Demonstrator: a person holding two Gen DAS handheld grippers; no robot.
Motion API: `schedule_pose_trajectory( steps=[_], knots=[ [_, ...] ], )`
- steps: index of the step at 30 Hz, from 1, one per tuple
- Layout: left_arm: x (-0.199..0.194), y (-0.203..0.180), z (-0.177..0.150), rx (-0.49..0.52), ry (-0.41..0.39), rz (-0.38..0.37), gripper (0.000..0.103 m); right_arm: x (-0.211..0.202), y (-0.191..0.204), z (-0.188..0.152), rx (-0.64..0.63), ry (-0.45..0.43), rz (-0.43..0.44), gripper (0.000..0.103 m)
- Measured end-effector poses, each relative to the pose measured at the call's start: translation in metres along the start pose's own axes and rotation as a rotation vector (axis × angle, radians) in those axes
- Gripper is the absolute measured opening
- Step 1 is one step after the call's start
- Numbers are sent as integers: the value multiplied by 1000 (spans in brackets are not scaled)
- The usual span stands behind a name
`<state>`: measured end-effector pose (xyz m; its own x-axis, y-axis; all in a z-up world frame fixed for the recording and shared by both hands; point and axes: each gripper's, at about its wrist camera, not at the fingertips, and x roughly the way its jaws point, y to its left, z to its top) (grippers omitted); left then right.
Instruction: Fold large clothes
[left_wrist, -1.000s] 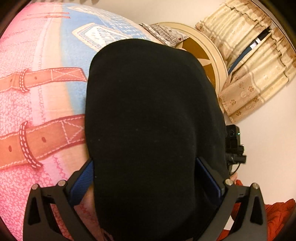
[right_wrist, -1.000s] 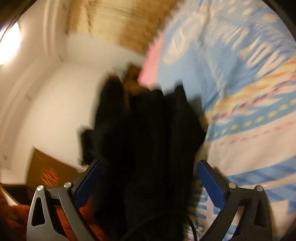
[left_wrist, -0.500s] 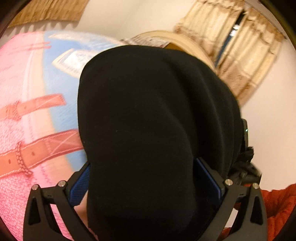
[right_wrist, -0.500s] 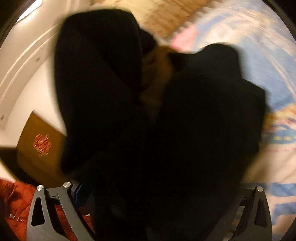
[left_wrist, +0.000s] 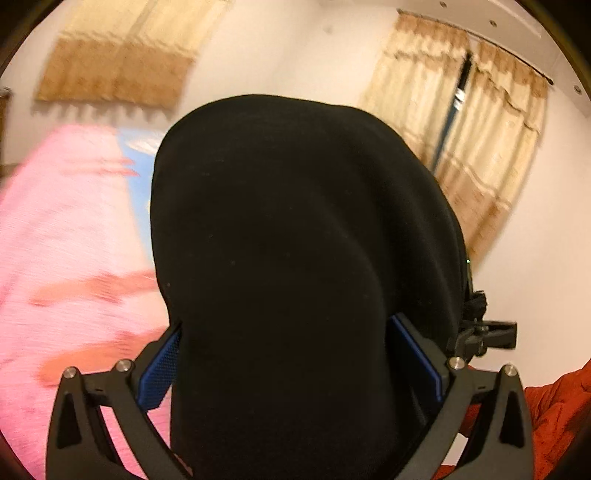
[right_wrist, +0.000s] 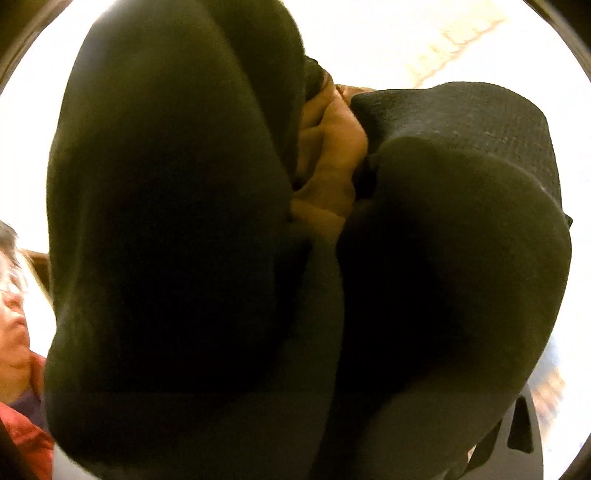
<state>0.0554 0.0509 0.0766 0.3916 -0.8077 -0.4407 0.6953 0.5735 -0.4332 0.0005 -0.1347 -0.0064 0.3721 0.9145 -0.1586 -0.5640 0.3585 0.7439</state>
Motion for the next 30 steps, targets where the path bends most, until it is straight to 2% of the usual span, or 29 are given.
schedule_pose_trajectory(
  steps=[2,6,8,9,11,14,15,17,20,21,23,25,26,27,28,29,30],
  knots=[
    [-40,13,3,-33,-48,89,103,42,9,19,-27,61,72,102],
    [-111,54,-4,-132,-133,260,103,162,24,50,-67,232,219,103],
    [-144,80,-15,-196,-169,348,103,218,24,57,-61,306,285,103],
    [-160,95,-23,-235,-186,397,103,259,21,59,-57,358,321,103],
    [-185,129,-44,-328,-208,496,103,320,14,55,-33,428,360,103],
    [-200,179,-79,-470,-210,617,103,410,-7,38,26,527,366,102],
    [-199,193,-88,-527,-209,633,103,437,-17,31,38,545,340,102],
    [-203,232,-119,-703,-237,659,103,477,-41,26,91,522,253,102],
    [-213,249,-132,-816,-351,603,103,479,-70,47,193,418,249,102],
    [-209,243,-127,-802,-359,626,103,467,-79,62,181,386,236,102],
    [-208,234,-118,-727,-347,723,103,437,-84,88,148,302,158,102],
    [-203,241,-112,-713,-336,735,103,410,-68,109,93,218,136,101],
    [-201,245,-110,-720,-333,725,103,404,-53,113,51,196,137,95],
    [-197,248,-104,-717,-329,720,103,392,-27,118,-25,194,146,79],
    [-192,249,-98,-699,-320,726,103,367,-6,104,-82,205,150,69],
    [-199,250,-98,-678,-307,741,103,362,18,98,-140,222,148,60],
    [-198,251,-96,-646,-283,769,103,358,49,82,-210,249,145,55]
  ],
)
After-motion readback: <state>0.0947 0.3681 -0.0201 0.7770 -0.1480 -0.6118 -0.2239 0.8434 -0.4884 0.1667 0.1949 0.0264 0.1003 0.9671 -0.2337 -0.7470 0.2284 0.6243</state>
